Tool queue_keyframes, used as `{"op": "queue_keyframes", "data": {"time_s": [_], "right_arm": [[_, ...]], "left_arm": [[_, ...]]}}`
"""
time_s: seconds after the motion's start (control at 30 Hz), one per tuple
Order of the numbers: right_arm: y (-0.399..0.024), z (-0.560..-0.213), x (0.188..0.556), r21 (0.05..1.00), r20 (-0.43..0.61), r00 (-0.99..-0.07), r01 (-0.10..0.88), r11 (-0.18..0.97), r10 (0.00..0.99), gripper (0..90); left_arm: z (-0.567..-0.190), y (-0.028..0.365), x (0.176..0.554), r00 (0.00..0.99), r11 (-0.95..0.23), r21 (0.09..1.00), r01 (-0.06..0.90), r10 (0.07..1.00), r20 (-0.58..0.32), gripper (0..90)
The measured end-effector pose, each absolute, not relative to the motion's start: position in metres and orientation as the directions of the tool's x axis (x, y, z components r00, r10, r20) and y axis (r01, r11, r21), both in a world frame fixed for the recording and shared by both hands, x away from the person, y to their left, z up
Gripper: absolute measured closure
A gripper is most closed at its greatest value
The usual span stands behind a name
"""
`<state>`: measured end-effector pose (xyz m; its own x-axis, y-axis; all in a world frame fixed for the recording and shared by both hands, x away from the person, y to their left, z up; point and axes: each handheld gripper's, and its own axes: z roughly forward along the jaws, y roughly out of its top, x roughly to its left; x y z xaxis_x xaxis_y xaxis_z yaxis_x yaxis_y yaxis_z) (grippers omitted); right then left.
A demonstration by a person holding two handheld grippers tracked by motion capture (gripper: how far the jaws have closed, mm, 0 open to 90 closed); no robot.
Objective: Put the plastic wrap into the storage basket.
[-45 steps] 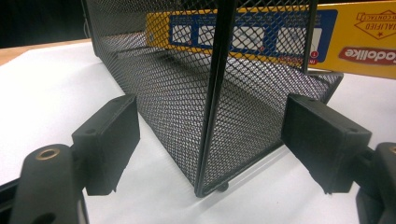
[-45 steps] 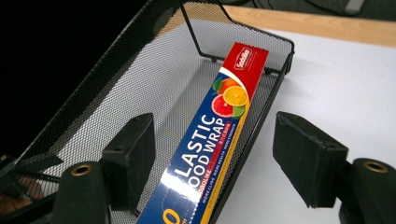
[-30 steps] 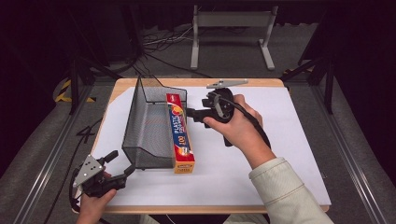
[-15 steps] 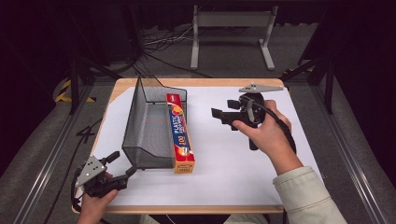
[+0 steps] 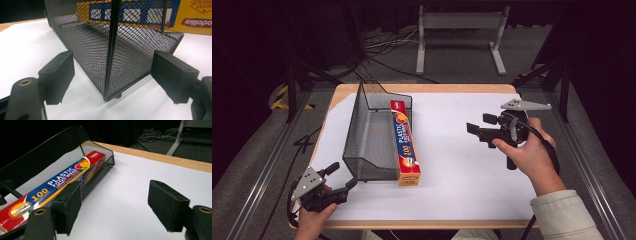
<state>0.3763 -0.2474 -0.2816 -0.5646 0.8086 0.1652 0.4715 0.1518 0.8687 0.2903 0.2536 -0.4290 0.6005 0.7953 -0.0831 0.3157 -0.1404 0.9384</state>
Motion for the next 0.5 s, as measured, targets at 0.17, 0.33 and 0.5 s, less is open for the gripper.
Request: {"op": "queue_keyframes", "data": {"time_s": [0.17,0.33,0.5], "right_arm": [[-0.263,-0.288,0.372,0.875,0.154,-0.561,0.460,0.151,0.813,27.8],[-0.279,-0.299,0.367,0.889,0.137,-0.573,0.432,0.155,0.808,28.9],[-0.290,-0.313,0.360,0.893,0.123,-0.574,0.419,0.162,0.810,28.8]], "left_arm": [[-0.429,0.254,0.290,0.600,-0.140,0.939,0.313,0.796,-0.081,20.0],[-0.429,0.255,0.290,0.599,-0.133,0.941,0.312,0.796,-0.085,20.0],[-0.429,0.255,0.290,0.602,-0.134,0.941,0.310,0.794,-0.085,20.0]]}}
